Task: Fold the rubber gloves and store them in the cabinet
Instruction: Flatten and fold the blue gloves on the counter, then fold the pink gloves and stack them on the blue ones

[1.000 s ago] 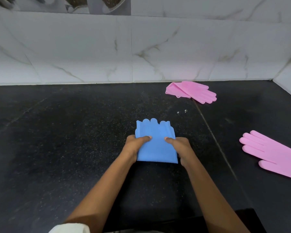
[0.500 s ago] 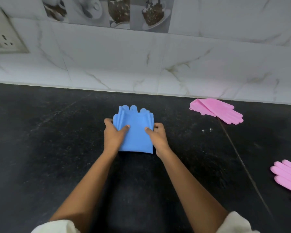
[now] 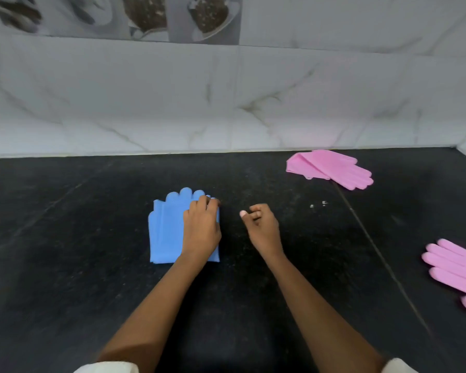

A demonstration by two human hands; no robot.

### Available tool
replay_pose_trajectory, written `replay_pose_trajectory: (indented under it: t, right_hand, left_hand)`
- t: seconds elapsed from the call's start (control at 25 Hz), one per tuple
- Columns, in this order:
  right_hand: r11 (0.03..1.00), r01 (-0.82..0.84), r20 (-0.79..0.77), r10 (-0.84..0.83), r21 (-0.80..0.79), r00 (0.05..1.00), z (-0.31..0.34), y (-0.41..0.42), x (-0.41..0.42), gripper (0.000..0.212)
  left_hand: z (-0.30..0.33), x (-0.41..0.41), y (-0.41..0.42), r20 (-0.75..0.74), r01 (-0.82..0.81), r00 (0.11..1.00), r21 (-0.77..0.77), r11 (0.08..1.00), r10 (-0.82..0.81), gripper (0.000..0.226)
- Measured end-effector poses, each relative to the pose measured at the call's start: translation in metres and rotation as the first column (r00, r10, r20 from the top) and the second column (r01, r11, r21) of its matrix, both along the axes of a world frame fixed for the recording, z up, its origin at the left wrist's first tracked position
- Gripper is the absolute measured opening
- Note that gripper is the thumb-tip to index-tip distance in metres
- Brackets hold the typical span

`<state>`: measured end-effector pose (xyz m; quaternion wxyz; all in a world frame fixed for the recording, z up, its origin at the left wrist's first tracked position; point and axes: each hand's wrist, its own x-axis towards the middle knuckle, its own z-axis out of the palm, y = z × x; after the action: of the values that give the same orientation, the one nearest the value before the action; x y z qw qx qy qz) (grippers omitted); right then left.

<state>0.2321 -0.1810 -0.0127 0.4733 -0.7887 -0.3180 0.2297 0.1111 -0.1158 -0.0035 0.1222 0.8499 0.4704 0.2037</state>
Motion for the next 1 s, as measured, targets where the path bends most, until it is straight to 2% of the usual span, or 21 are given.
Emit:
replay_pose_trajectory:
  t: [0.2,0.32,0.44,0.52,0.56,0.64,0.68,0.72,0.8,0.88,0.92,1.0]
  right_hand:
    - [0.973,0.229,-0.022,-0.229,0.002,0.973,0.011,-0.038,0.143,0.009]
    - [0.954,0.300,0.132,-0.294,-0.026,0.947,0.008,-0.043,0.235,0.019]
    - [0.948,0.294,0.298,-0.249,-0.118,0.922,-0.002,-0.038,0.300,0.047]
    - [0.944,0.223,0.406,-0.111,-0.241,0.907,-0.013,-0.035,0.329,0.052]
    - [0.936,0.201,0.459,-0.049,-0.289,0.887,-0.020,-0.032,0.336,0.048]
    - [0.931,0.225,0.530,-0.041,-0.288,0.847,-0.031,-0.027,0.343,0.035]
    - [0.933,0.253,0.558,-0.071,-0.256,0.827,-0.034,-0.024,0.341,0.029]
    - [0.935,0.273,0.582,-0.094,-0.228,0.808,-0.035,-0.021,0.339,0.023]
    - [0.936,0.281,0.616,-0.095,-0.214,0.782,-0.034,-0.018,0.338,0.018]
    - [0.938,0.282,0.588,-0.113,-0.204,0.801,-0.029,-0.022,0.338,0.017]
    - [0.943,0.298,0.524,-0.181,-0.147,0.832,-0.025,-0.026,0.335,0.017]
    - [0.934,0.355,0.282,-0.353,0.046,0.892,-0.015,-0.040,0.322,0.015]
  left_hand:
    - [0.009,0.115,0.003,0.122,0.252,0.963,-0.097,0.963,-0.240,0.027]
    - [0.008,0.211,0.015,0.122,0.287,0.955,-0.145,0.947,-0.271,0.036]
    - [0.000,0.289,0.036,0.000,0.255,0.966,-0.135,0.958,-0.257,0.057]
    - [-0.010,0.328,0.052,-0.122,0.190,0.971,-0.133,0.973,-0.207,0.071]
    - [-0.014,0.340,0.060,-0.133,0.146,0.976,-0.178,0.973,-0.170,0.074]
    - [-0.019,0.353,0.076,-0.091,0.061,0.992,-0.286,0.956,-0.090,0.069]
    - [-0.018,0.353,0.081,-0.088,0.037,0.994,-0.294,0.955,-0.065,0.060]
    - [-0.017,0.352,0.083,-0.080,0.020,0.996,-0.252,0.968,-0.042,0.049]
    - [-0.014,0.350,0.080,0.030,0.042,0.999,-0.109,0.993,-0.039,0.025]
    - [-0.009,0.342,0.065,0.157,0.190,0.971,-0.043,0.981,-0.182,0.015]
    - [-0.006,0.334,0.055,0.191,0.283,0.944,-0.061,0.957,-0.267,0.018]
    - [0.001,0.313,0.033,0.236,0.383,0.908,-0.130,0.915,-0.346,0.022]
